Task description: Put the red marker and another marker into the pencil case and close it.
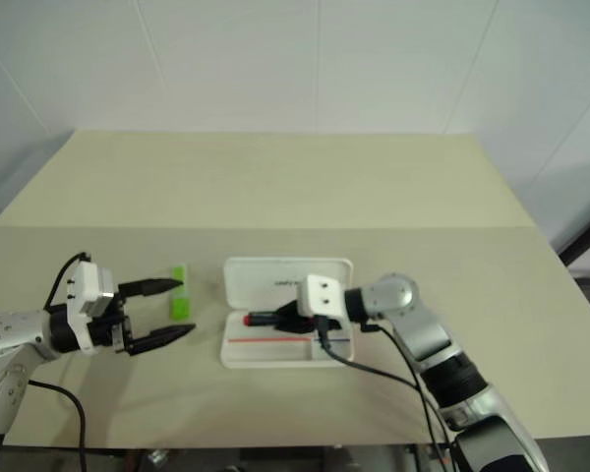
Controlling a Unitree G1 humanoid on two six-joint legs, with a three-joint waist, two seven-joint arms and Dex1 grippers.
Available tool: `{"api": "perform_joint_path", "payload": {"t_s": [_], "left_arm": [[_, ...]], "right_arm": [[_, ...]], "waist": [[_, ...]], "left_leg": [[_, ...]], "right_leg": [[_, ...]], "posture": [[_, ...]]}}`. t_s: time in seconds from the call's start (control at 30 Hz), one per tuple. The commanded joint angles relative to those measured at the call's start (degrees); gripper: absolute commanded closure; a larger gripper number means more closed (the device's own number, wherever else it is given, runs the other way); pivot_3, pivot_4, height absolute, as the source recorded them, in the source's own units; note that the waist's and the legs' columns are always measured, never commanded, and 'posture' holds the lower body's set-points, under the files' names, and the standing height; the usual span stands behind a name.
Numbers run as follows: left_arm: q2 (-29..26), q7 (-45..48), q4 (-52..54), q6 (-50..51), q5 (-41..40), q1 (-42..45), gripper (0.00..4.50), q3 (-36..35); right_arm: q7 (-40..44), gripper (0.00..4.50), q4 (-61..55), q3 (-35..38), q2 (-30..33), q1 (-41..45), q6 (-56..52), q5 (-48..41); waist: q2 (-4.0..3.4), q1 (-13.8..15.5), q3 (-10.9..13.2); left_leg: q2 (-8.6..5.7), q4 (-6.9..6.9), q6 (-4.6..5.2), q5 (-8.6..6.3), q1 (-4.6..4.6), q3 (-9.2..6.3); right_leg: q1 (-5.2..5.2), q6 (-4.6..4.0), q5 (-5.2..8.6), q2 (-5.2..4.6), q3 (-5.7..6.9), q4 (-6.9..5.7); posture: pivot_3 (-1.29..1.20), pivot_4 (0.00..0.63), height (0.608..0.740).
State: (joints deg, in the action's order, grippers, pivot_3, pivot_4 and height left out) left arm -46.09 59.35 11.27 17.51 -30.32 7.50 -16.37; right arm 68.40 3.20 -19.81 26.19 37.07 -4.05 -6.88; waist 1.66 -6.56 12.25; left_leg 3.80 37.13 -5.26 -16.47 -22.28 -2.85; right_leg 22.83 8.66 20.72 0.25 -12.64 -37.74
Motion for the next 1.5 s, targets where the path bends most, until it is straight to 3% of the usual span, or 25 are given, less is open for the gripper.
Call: {"api": "perform_joint_path", "payload": {"t_s": [0.03, 0.37, 0.47, 0.6, 0.8, 1.0, 1.27, 1.5], "left_arm": [[0.15, 0.02, 1.04, -1.25, -0.04, 0.68, 0.00, -0.05], [0.47, 0.25, -0.32, -2.03, 0.12, 1.88, 0.00, 0.97], [0.61, 0.35, -0.20, -2.11, -0.09, 1.64, 0.00, 1.19], [0.97, 0.23, -0.37, -2.03, -0.33, 1.93, 0.00, 1.37], [1.61, -0.66, 0.04, -1.61, -0.64, 0.59, 0.00, 0.51], [7.44, -13.73, 6.80, 0.62, -0.57, -5.03, 0.00, -4.60], [18.83, -34.19, 17.57, 3.67, 4.16, -13.37, 0.00, -7.06], [23.30, -44.14, 20.64, 7.16, 9.54, -16.16, 0.00, -3.51]], "right_arm": [[-0.74, 1.85, -1.25, 1.18, -0.73, 0.58, 1.39, -0.88], [-0.94, 1.85, -7.57, 3.49, 0.30, -0.59, -4.17, -5.75], [-1.50, 1.25, -12.54, 5.59, 1.72, -2.55, -9.03, -9.05], [-3.58, 0.02, -18.58, 9.88, 4.75, -5.81, -13.89, -12.21], [-6.87, 0.02, -25.70, 18.06, 10.76, -10.49, -20.73, -17.54], [-10.09, 0.02, -27.77, 27.84, 15.42, -13.70, -23.66, -21.55], [-9.67, 0.02, -24.94, 27.94, 16.58, -15.16, -22.09, -21.24], [-9.08, 0.02, -23.07, 26.46, 16.31, -13.98, -20.74, -21.07]], "waist": [[0.00, -0.01, 0.00], [0.00, 0.02, 0.00], [0.00, 0.15, 0.00], [0.00, 0.25, 0.00], [0.00, 0.22, 0.00], [0.02, 0.31, 0.00], [0.05, 0.62, 0.00], [0.06, 1.17, 0.00]], "left_leg": [[0.00, 0.00, 0.00, 0.00, 0.00, 0.00], [0.00, 0.00, -0.01, 0.00, 0.00, -0.04], [0.00, 0.00, -0.01, 0.01, -0.01, -0.07], [0.00, 0.00, -0.01, 0.01, -0.02, -0.12], [-0.02, 0.00, -0.01, 0.01, -0.02, -0.12], [-0.01, -0.01, 0.00, 0.00, -0.03, -0.11], [-0.02, 0.10, 0.01, 0.00, 0.01, -0.12], [-0.07, 0.21, 0.01, 0.00, 0.04, -0.10]], "right_leg": [[0.00, 0.00, 0.00, 0.00, 0.00, 0.00], [0.00, 0.00, 0.00, 0.00, 0.02, -0.02], [-0.01, 0.00, 0.00, -0.01, 0.06, -0.02], [-0.02, -0.01, 0.01, -0.01, 0.13, -0.02], [-0.04, -0.02, 0.01, 0.01, 0.13, 0.00], [-0.04, -0.02, 0.01, 0.01, 0.11, 0.05], [-0.18, 0.05, -0.03, 0.00, 0.08, 0.08], [-0.26, 0.10, -0.06, 0.01, 0.02, 0.11]], "posture": [[0.00, 0.150, 0.740], [0.00, 0.150, 0.740], [0.00, 0.150, 0.740], [0.00, 0.150, 0.740], [0.00, 0.150, 0.740], [0.00, 0.150, 0.740], [0.00, 0.150, 0.740], [0.00, 0.150, 0.740]]}}
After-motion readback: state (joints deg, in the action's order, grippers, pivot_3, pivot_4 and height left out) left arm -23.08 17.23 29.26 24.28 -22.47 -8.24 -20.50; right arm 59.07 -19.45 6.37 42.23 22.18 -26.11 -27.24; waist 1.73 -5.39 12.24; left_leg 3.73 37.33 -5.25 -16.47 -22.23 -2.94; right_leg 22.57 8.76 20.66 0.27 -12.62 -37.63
